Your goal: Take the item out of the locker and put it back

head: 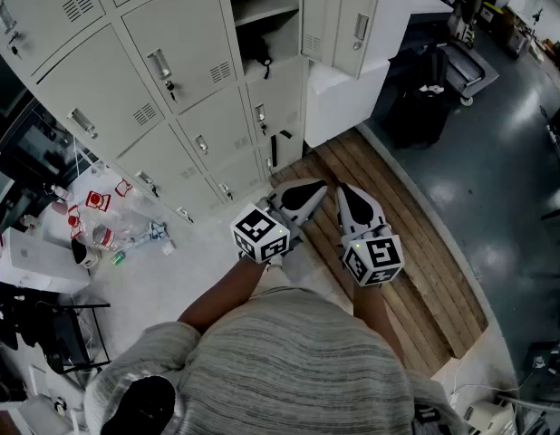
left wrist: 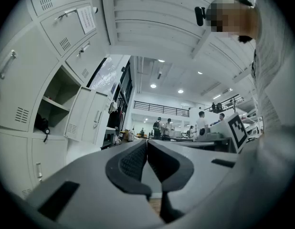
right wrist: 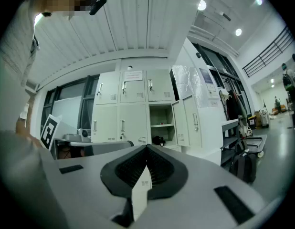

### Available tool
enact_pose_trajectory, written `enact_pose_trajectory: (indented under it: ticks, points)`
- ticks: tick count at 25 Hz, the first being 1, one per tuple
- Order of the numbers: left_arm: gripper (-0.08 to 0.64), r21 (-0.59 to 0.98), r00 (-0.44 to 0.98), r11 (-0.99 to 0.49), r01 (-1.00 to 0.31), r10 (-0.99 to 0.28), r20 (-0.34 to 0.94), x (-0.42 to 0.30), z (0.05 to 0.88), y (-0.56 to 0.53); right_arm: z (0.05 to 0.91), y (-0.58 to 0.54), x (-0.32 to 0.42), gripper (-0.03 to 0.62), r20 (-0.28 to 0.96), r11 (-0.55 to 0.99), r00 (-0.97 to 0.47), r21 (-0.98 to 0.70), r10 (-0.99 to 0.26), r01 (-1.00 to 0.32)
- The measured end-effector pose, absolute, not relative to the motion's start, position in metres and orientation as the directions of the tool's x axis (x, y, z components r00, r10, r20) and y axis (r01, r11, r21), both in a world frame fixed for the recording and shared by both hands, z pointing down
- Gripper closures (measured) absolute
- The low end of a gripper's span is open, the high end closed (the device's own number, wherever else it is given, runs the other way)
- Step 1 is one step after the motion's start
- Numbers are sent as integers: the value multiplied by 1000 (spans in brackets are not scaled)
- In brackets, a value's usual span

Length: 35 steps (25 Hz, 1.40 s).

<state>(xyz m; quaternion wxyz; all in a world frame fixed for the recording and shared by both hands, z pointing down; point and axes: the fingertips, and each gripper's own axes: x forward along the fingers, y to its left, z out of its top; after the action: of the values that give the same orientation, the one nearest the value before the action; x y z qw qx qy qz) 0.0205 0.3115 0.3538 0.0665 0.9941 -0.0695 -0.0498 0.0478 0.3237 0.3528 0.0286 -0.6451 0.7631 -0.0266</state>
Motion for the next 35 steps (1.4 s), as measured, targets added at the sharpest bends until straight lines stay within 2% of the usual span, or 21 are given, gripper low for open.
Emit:
enact_pose_trajectory:
  ticks: [14, 35]
  points:
    - [552, 201, 979, -964, -173, -190, -68, 28, 375, 242, 366, 260, 54, 566, -18, 228, -228, -89, -974, -969]
    - [551, 217, 943, -929, -299, -323, -82, 5, 386, -25, 378, -2, 35, 565, 45, 369, -373, -79, -927, -926]
